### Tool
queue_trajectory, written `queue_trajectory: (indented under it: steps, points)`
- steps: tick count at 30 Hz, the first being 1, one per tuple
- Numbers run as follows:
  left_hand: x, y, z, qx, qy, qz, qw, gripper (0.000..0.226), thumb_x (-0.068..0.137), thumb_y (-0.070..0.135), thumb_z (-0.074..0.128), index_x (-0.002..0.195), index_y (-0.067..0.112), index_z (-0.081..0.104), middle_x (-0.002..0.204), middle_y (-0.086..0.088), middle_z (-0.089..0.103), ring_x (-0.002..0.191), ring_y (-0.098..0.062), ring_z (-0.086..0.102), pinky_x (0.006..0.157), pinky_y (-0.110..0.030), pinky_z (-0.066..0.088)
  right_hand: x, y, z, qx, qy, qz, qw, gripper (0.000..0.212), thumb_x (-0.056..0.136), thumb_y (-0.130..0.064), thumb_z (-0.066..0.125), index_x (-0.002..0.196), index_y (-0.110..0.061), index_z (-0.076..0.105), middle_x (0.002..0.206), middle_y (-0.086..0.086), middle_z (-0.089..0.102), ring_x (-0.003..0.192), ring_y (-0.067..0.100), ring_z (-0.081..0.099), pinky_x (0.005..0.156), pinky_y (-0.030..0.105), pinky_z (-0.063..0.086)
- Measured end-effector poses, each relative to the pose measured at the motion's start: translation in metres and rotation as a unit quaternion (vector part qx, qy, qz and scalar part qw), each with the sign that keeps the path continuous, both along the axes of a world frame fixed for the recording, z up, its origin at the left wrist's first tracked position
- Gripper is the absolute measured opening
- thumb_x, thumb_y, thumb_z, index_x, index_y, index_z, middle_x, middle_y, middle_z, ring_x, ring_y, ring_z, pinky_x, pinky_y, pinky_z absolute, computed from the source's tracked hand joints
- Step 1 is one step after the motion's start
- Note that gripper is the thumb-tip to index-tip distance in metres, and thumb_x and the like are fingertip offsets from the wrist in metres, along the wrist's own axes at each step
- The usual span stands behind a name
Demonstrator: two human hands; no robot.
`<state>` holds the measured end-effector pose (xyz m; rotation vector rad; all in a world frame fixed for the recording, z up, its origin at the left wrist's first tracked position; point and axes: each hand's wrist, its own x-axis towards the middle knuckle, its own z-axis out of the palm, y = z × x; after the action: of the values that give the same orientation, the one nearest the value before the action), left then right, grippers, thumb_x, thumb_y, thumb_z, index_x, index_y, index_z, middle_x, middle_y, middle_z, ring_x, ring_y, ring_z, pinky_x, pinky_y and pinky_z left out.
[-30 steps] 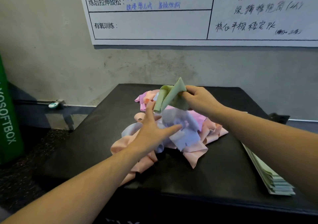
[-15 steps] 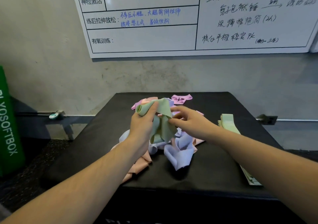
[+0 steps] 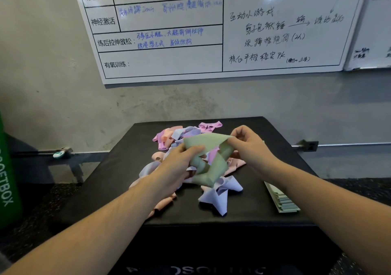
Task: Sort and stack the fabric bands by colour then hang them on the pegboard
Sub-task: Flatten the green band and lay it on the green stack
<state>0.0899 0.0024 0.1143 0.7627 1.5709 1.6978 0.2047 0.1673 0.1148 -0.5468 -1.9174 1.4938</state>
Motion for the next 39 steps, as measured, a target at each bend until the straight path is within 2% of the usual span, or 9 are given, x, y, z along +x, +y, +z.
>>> queue_trajectory:
  steps: [4,11,13,15,20,25,31,36,39]
  points:
    - [0.012,-0.006,0.001,0.014,0.005,-0.023,1.000,0.012,0.097,0.026,0.064,0.106,0.023,0.071,0.086,-0.003,0.070,0.073,-0.015,0.065,0.072,-0.036,0.050,0.013,0.006,0.000,-0.011,0.025,-0.060,0.998,0.019,0.084,-0.010,0.054,0.079,-0.022,0.040,0.073,0.002,0.038,0.068,0.021,0.035,0.068,0.040,0.034]
    - [0.023,-0.008,0.008,0.083,-0.018,0.016,0.996,0.009,0.101,0.024,0.062,0.109,0.021,0.065,0.066,-0.005,0.051,0.052,-0.017,0.049,0.055,-0.029,0.046,0.042,-0.002,0.005,0.054,-0.051,0.007,0.997,0.039,0.098,-0.004,0.046,0.123,-0.032,0.056,0.092,0.016,0.064,0.073,0.024,0.058,0.063,0.033,0.049]
    - [0.025,-0.008,0.011,0.083,0.001,0.037,0.996,0.015,0.100,0.028,0.062,0.113,0.019,0.063,0.067,-0.005,0.051,0.052,-0.016,0.047,0.054,-0.029,0.046,0.050,-0.008,0.009,0.094,-0.094,0.047,0.990,0.044,0.097,-0.004,0.043,0.122,-0.036,0.061,0.103,0.009,0.069,0.087,0.030,0.066,0.078,0.040,0.056]
    - [0.030,-0.008,0.015,0.069,0.026,0.039,0.997,0.020,0.099,0.034,0.063,0.115,0.022,0.063,0.067,-0.007,0.054,0.053,-0.018,0.050,0.054,-0.029,0.046,0.056,-0.016,0.011,0.094,-0.122,0.092,0.984,0.045,0.095,-0.006,0.042,0.119,-0.040,0.061,0.112,-0.004,0.068,0.104,0.020,0.066,0.092,0.040,0.055]
    - [0.043,-0.007,0.026,0.081,0.056,0.029,0.995,0.023,0.098,0.031,0.065,0.119,0.021,0.060,0.080,-0.004,0.065,0.052,-0.016,0.049,0.055,-0.031,0.043,0.061,-0.032,0.024,0.076,-0.079,0.149,0.983,0.029,0.096,-0.025,0.066,0.121,-0.037,0.058,0.105,-0.010,0.071,0.099,0.007,0.069,0.082,0.024,0.055]
    - [0.060,-0.012,0.037,0.035,0.176,0.016,0.984,0.019,0.099,0.026,0.066,0.114,0.017,0.058,0.066,0.010,0.064,0.051,-0.003,0.054,0.052,-0.018,0.043,0.063,-0.039,0.042,0.086,-0.017,0.136,0.987,0.047,0.088,-0.039,0.074,0.131,-0.033,0.058,0.113,-0.006,0.070,0.103,0.006,0.069,0.091,0.026,0.053]
    - [0.075,-0.016,0.037,-0.024,0.257,-0.002,0.966,0.028,0.094,0.014,0.063,0.115,0.030,0.054,0.103,-0.004,0.070,0.093,-0.016,0.069,0.076,-0.028,0.057,0.067,-0.044,0.052,0.202,-0.015,0.097,0.974,0.018,0.088,-0.018,0.077,0.104,-0.016,0.069,0.097,-0.002,0.073,0.092,0.014,0.069,0.088,0.032,0.057]
    - [0.072,-0.025,0.039,-0.014,0.250,-0.017,0.968,0.030,0.100,0.011,0.054,0.118,0.033,0.065,0.097,0.006,0.068,0.085,-0.002,0.059,0.075,-0.014,0.048,0.080,-0.038,0.057,0.190,-0.023,0.048,0.980,0.030,0.081,-0.027,0.084,0.080,-0.006,0.063,0.076,0.012,0.069,0.065,0.016,0.060,0.065,0.033,0.052]
    - [0.066,-0.032,0.038,-0.015,0.289,0.024,0.957,0.030,0.097,0.010,0.060,0.112,0.035,0.070,0.093,0.012,0.071,0.079,0.005,0.063,0.069,-0.009,0.047,0.089,-0.033,0.059,0.168,-0.062,0.050,0.982,0.024,0.084,-0.027,0.081,0.086,-0.007,0.068,0.078,0.010,0.071,0.069,0.012,0.061,0.069,0.034,0.052]
